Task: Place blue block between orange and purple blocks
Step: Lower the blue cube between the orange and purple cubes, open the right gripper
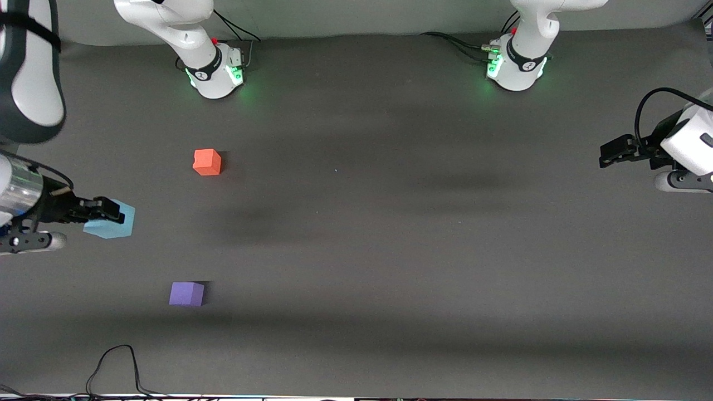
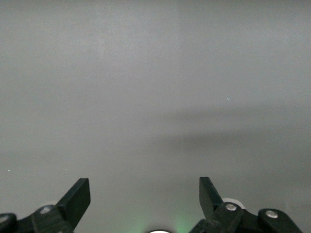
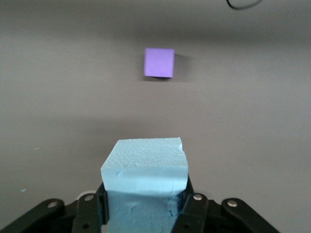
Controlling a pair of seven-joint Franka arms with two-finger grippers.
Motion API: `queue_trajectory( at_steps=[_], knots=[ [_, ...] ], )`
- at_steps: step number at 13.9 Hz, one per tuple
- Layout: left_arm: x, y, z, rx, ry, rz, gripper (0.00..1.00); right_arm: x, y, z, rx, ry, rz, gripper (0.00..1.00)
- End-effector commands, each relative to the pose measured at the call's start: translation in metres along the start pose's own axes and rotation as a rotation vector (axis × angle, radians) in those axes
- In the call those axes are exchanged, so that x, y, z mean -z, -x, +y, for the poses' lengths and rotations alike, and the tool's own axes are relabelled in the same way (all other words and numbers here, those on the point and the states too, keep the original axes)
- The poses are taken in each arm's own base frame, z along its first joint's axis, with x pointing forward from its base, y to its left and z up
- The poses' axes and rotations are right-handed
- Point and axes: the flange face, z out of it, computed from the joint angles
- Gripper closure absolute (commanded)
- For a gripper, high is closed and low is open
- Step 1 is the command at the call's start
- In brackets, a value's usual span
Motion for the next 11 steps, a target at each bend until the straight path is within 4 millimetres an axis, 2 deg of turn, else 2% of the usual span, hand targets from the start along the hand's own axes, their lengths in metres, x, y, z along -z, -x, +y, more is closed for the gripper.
queue_trajectory(
  at_steps=[1, 3, 5, 6, 8, 11],
  knots=[
    [0.003, 0.004, 0.0, -0.002, -0.012, 0.005, 0.0, -0.066, 0.016, 0.001, 0.006, -0.013, -0.021, 0.44],
    [0.003, 0.004, 0.0, -0.002, -0.012, 0.007, 0.0, -0.119, 0.02, -0.002, -0.03, -0.075, -0.035, 0.44],
    [0.003, 0.004, 0.0, -0.002, -0.012, 0.007, 0.0, -0.169, 0.026, -0.014, 0.001, -0.071, -0.052, 0.44],
    [0.003, 0.004, 0.0, -0.002, -0.012, 0.005, 0.0, -0.191, 0.027, -0.013, -0.001, -0.064, -0.058, 0.44],
    [0.002, 0.004, 0.0, -0.002, -0.012, 0.005, 0.0, -0.231, 0.03, -0.009, -0.007, -0.049, -0.053, 0.44],
    [0.001, 0.003, -0.001, 0.001, -0.012, 0.004, 0.0, -0.279, 0.032, -0.012, -0.004, -0.023, -0.023, 0.44]
  ],
)
